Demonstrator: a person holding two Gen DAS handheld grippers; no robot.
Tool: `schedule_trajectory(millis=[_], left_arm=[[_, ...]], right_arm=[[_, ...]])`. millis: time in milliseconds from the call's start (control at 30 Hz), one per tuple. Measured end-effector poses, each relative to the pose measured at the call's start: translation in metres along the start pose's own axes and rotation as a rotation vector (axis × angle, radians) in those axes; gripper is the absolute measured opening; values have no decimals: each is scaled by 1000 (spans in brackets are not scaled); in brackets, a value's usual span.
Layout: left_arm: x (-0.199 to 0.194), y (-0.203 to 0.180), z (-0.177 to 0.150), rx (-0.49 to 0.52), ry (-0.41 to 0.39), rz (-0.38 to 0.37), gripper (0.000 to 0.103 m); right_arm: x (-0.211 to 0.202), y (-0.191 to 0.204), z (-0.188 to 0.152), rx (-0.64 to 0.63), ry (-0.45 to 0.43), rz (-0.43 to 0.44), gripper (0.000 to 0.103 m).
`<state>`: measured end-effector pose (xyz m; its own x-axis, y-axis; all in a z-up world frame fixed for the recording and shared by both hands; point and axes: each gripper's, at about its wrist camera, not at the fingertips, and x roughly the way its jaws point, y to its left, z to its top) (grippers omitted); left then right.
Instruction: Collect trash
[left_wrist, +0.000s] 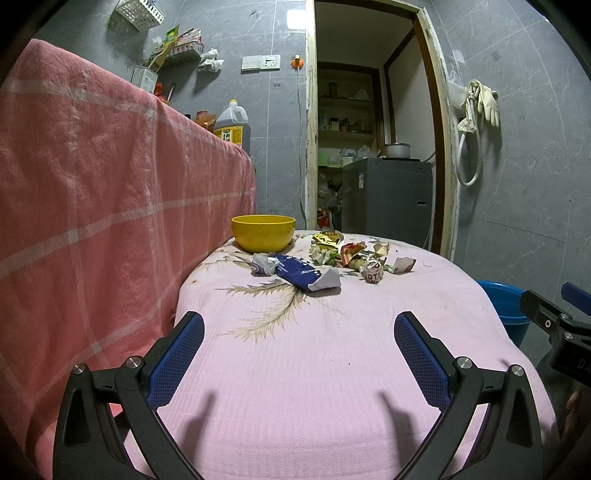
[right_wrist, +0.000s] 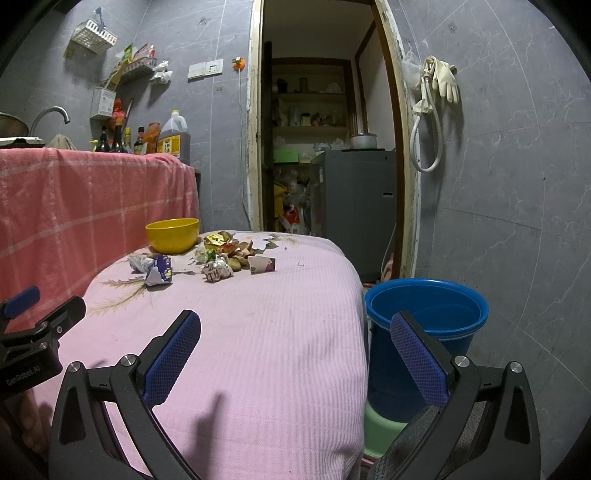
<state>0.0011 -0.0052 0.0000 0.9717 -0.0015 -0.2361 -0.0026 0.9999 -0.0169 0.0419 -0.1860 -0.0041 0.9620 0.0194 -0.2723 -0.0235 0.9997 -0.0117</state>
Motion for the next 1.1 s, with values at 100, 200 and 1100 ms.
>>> schedule_trajectory(millis=[100,200,1100], left_arm=[[0,-1,0,-2,2,0,101],[-2,-4,-1,-3,5,2,101],[21,11,36,-8,7,40,101]], right_arm=[[0,0,0,0,-1,-1,103],[1,1,-1,0,1,-1,103],[19,-9,8,44,69,35,103]])
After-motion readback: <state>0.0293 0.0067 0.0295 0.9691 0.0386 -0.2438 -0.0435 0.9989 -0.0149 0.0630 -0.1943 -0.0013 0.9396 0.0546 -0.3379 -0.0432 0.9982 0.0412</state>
